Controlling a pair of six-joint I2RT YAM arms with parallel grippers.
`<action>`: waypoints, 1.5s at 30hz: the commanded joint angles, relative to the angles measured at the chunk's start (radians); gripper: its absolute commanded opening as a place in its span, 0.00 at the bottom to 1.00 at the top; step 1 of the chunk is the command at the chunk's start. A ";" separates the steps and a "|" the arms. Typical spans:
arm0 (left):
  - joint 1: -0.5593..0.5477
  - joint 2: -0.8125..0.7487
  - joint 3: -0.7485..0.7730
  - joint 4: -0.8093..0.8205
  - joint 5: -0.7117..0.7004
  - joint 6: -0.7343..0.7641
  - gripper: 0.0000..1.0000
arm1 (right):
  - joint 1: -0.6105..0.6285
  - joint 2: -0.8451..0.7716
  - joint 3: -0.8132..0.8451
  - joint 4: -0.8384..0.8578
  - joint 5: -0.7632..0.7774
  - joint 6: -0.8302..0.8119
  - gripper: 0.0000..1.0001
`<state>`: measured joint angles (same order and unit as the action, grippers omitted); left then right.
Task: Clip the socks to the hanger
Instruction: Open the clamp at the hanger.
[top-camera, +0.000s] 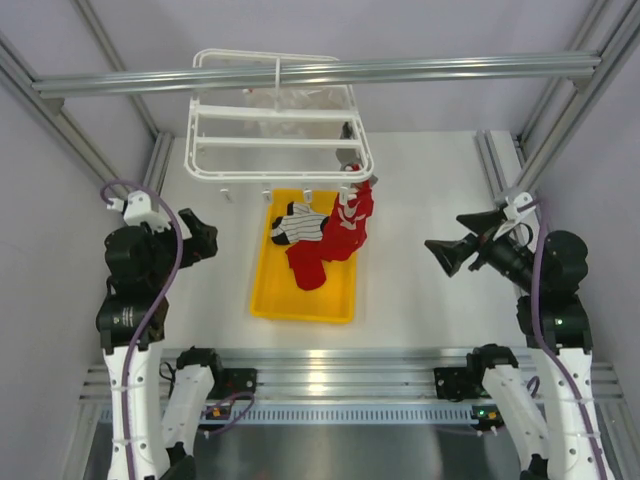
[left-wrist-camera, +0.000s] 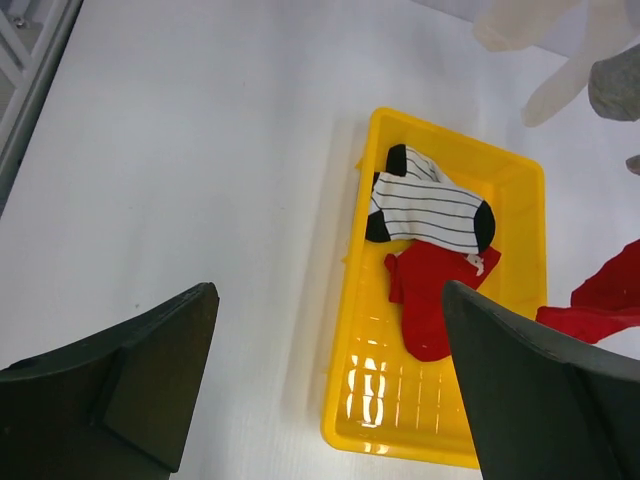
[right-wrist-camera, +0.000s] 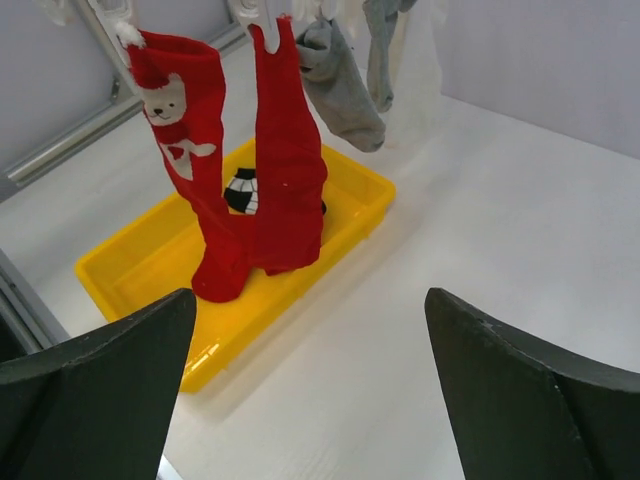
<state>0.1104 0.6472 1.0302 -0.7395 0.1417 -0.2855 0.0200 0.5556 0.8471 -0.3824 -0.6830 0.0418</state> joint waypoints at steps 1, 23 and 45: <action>0.003 -0.040 0.056 0.020 -0.037 -0.043 0.98 | -0.009 -0.014 -0.016 0.174 -0.053 0.101 0.95; 0.021 -0.216 0.159 0.136 -0.059 -0.224 0.98 | 0.928 0.272 0.101 0.511 0.672 0.041 0.57; 0.023 -0.244 0.123 0.250 0.133 -0.141 0.98 | 1.216 0.546 0.098 0.856 1.251 -0.327 0.64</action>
<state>0.1257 0.3878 1.1618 -0.5751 0.2581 -0.4419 1.2221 1.1038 0.8730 0.4469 0.4614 -0.2230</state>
